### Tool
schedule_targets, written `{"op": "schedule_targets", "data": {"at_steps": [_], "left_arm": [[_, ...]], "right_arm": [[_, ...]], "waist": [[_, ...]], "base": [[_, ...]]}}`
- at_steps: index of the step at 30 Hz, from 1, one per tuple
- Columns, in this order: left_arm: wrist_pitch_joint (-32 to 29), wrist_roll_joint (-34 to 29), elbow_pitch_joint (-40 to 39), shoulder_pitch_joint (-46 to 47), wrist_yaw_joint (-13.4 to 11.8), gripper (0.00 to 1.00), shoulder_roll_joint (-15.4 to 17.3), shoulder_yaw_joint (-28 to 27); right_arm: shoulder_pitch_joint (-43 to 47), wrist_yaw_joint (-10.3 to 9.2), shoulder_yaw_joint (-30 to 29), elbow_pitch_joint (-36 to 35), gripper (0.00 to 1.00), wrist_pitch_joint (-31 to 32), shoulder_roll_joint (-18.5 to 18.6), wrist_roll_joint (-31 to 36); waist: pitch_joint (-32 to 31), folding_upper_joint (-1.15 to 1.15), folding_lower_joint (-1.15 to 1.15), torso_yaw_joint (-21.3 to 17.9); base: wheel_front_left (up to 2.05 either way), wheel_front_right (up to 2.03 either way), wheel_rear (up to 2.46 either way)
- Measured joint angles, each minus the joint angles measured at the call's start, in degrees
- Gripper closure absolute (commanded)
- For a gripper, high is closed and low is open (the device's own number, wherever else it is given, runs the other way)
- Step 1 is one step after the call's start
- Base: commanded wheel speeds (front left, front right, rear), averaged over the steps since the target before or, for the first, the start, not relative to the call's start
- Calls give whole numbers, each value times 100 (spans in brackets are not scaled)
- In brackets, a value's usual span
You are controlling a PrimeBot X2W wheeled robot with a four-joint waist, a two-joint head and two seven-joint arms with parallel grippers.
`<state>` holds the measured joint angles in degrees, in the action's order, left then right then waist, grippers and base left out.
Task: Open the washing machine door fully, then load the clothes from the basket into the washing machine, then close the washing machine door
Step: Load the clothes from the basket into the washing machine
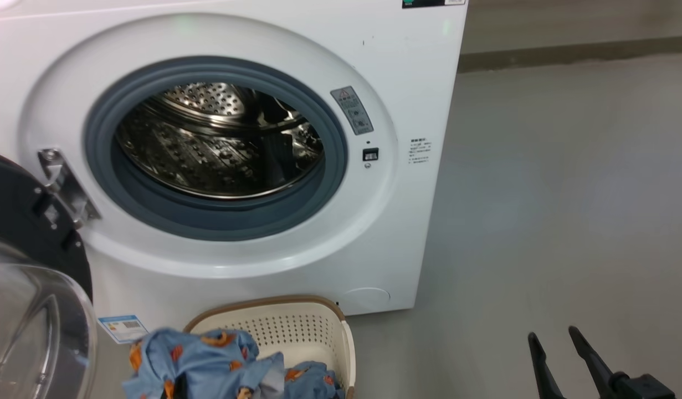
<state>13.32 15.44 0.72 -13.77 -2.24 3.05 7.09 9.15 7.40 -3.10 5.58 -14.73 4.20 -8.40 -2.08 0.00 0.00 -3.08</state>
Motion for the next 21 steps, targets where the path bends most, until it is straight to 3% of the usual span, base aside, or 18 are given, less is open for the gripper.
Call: {"op": "schedule_targets", "data": {"at_steps": [9, 21], "left_arm": [[-103, 0, 283, 1098, 47, 100, 114, -21], [-357, -108, 862, 3232, 40, 100, 668, -376]], "right_arm": [[-472, 0, 77, -115, 0, 0, -63, -1], [-1518, 0, 421, -221, 0, -1, -136, -332]], "waist": [[501, 0, 1, -236], [1628, 0, 1, -814]], "base": [[0, 0, 0], [0, 0, 0]]}}
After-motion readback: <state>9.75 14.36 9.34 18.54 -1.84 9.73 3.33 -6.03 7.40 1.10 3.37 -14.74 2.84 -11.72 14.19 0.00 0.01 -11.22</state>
